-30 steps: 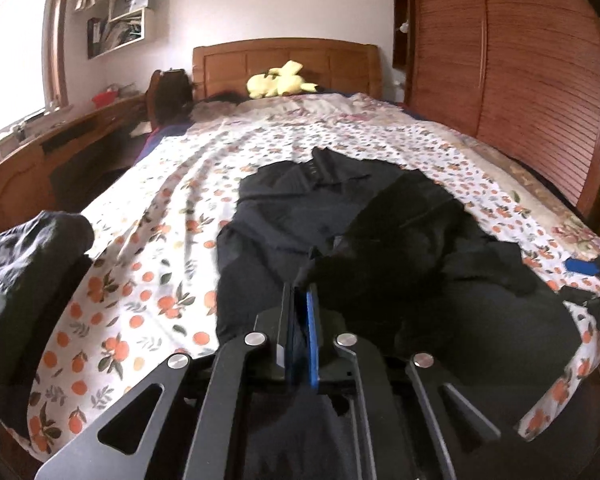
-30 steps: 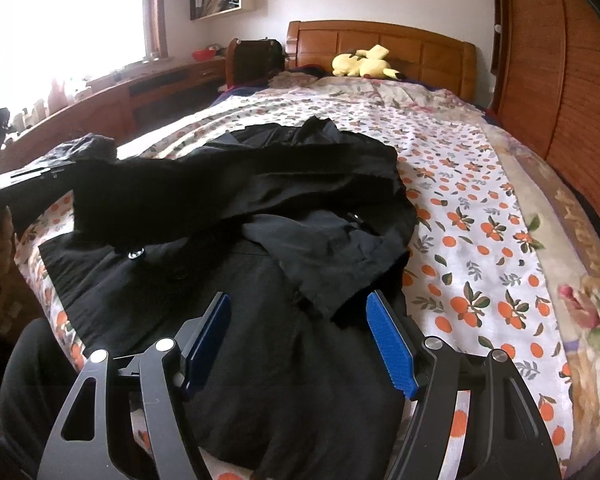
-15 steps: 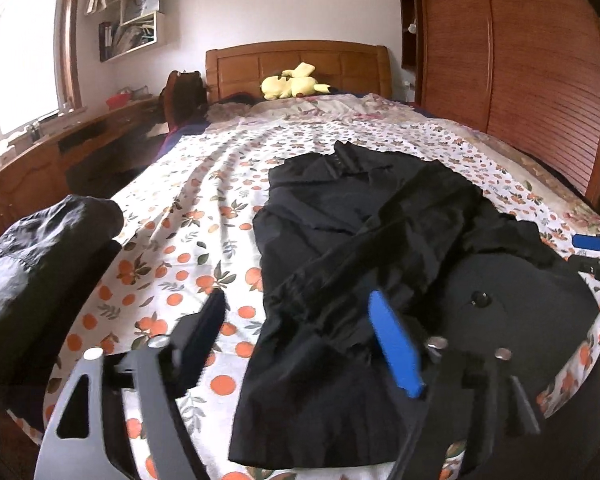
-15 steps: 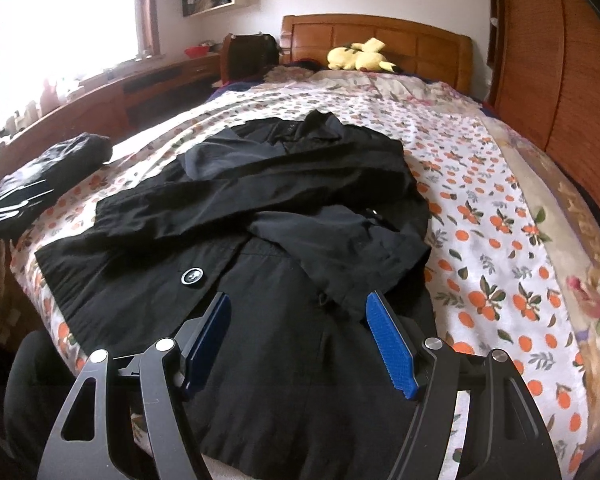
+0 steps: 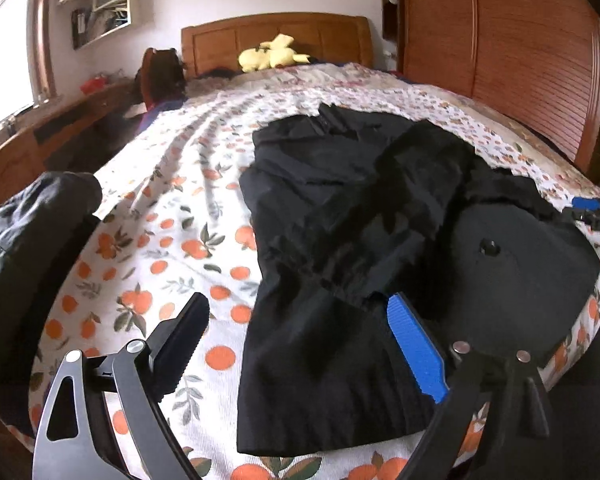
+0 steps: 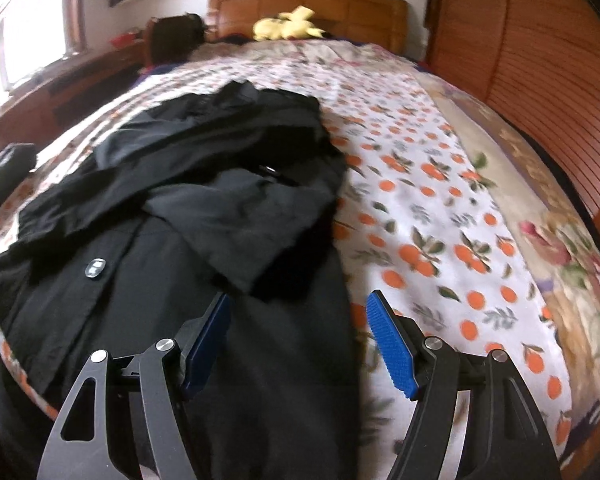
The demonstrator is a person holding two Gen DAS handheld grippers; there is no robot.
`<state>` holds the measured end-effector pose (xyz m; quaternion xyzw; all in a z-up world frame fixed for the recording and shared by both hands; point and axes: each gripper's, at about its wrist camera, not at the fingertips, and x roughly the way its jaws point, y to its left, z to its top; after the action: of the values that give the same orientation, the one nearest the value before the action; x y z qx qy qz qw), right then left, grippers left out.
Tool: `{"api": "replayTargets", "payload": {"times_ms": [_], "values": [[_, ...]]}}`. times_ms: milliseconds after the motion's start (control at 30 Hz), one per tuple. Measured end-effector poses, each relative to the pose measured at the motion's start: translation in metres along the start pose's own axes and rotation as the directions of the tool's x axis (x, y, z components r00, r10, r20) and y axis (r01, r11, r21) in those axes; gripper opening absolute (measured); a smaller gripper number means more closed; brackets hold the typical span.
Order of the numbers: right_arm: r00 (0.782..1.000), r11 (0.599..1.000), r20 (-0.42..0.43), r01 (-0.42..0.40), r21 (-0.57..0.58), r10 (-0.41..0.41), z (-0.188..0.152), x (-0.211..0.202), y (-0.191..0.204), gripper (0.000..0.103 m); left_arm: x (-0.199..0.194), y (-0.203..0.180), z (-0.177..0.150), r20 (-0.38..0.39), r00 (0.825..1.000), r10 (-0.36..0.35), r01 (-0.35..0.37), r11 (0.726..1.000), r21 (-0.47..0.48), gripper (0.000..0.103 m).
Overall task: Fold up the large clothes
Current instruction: 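Grasp the coat hem with the right tool while the left tool grasps the hem too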
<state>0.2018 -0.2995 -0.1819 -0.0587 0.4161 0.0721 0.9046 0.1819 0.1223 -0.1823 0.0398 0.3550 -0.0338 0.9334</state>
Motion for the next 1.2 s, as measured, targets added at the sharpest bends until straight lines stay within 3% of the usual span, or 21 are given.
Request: {"api": "replayTargets", "payload": {"times_ms": [433,467,567,600,633,867,933,1033,1200], "values": [[0.986,0.998,-0.154,0.068,0.004,-0.067,-0.030,0.002,-0.022,0.066,0.004,0.007,-0.030,-0.089,0.996,-0.014,0.017,1.000,0.026,0.092],[0.985,0.998,-0.158,0.064,0.000,-0.063,-0.033,-0.001,-0.021,0.063,0.005,0.007,-0.031,-0.098,0.995,-0.019,0.021,1.000,0.021,0.092],[0.983,0.999,-0.178,0.031,-0.020,-0.035,-0.040,-0.007,-0.015,0.038,0.008,0.006,-0.034,-0.123,0.992,-0.032,0.034,0.999,0.012,0.092],[0.982,1.000,-0.187,0.004,-0.024,-0.008,-0.042,-0.008,-0.012,0.020,0.009,0.004,-0.035,-0.128,0.991,-0.033,0.035,0.999,0.013,0.092],[0.980,0.999,-0.196,-0.034,-0.024,0.028,-0.042,-0.010,-0.007,0.011,0.009,0.003,-0.035,-0.131,0.991,-0.035,0.038,0.999,0.013,0.092],[0.983,0.997,-0.172,-0.072,-0.036,0.065,-0.043,-0.014,0.005,0.010,0.008,0.002,-0.041,-0.141,0.988,-0.057,0.053,0.998,-0.036,0.091],[0.984,0.996,-0.171,-0.063,-0.060,0.052,-0.044,-0.012,0.008,0.014,0.007,0.004,-0.044,-0.148,0.987,-0.064,0.058,0.997,-0.049,0.070],[0.984,0.996,-0.170,-0.062,-0.064,0.051,-0.048,-0.009,0.008,0.019,0.003,0.006,-0.046,-0.147,0.987,-0.065,0.055,0.996,-0.071,0.064],[0.983,0.996,-0.174,-0.073,-0.055,0.062,-0.050,-0.008,0.006,0.022,-0.001,0.010,-0.047,-0.153,0.986,-0.061,0.048,0.995,-0.087,0.063]]}}
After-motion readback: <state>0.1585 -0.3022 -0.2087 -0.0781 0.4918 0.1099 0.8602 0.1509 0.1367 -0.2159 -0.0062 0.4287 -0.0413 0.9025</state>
